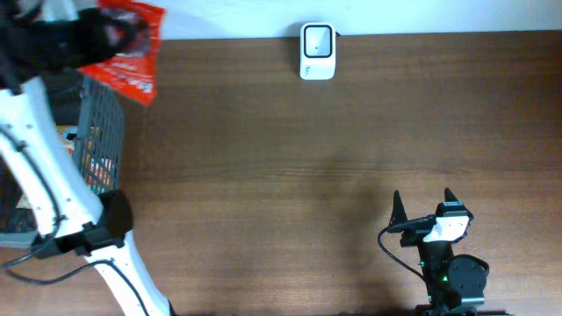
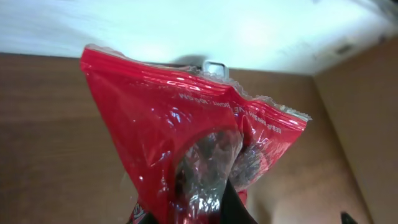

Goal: Scan the item barcode
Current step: 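Lift the red bag out and drop it on the table center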

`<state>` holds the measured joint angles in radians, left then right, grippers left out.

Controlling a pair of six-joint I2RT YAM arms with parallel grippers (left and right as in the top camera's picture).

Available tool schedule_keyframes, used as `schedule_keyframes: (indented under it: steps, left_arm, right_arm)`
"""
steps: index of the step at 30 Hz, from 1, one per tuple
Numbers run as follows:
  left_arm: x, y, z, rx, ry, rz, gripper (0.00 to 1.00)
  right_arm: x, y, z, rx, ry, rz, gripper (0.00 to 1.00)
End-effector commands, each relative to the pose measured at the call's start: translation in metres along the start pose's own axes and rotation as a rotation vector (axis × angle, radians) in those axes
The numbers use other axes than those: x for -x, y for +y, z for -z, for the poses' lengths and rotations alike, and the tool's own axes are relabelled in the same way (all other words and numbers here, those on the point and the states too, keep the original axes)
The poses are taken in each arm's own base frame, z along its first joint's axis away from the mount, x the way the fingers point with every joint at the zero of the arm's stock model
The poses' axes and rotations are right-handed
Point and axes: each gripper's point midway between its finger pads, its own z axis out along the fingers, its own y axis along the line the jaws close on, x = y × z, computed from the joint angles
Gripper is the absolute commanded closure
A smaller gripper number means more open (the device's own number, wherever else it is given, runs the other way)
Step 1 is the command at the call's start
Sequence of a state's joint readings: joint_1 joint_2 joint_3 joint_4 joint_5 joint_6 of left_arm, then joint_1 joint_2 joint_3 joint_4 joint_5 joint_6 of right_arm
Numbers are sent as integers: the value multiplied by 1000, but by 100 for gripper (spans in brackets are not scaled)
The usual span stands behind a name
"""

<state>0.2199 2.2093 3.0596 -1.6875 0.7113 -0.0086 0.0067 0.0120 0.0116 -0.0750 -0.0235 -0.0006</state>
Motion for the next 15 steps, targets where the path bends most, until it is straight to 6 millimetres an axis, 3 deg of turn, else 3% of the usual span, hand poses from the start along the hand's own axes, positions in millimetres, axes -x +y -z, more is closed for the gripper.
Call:
schedule_keyframes:
  steps: [1, 4, 8, 15]
  left_arm:
    - [-18, -43, -34, -10, 85, -76, 100]
    - [-41, -58, -67, 41, 184, -119, 100]
    - [-94, -73, -124, 126, 385, -190, 100]
    - [-185, -87, -215, 96, 617, -205, 100]
  right_arm:
    - [-3, -1, 0, -7, 5, 3, 1]
    - [-3, -1, 0, -7, 5, 3, 2]
    - [-3, -1, 0, -7, 5, 3, 2]
    - [-3, -1, 0, -7, 5, 3, 2]
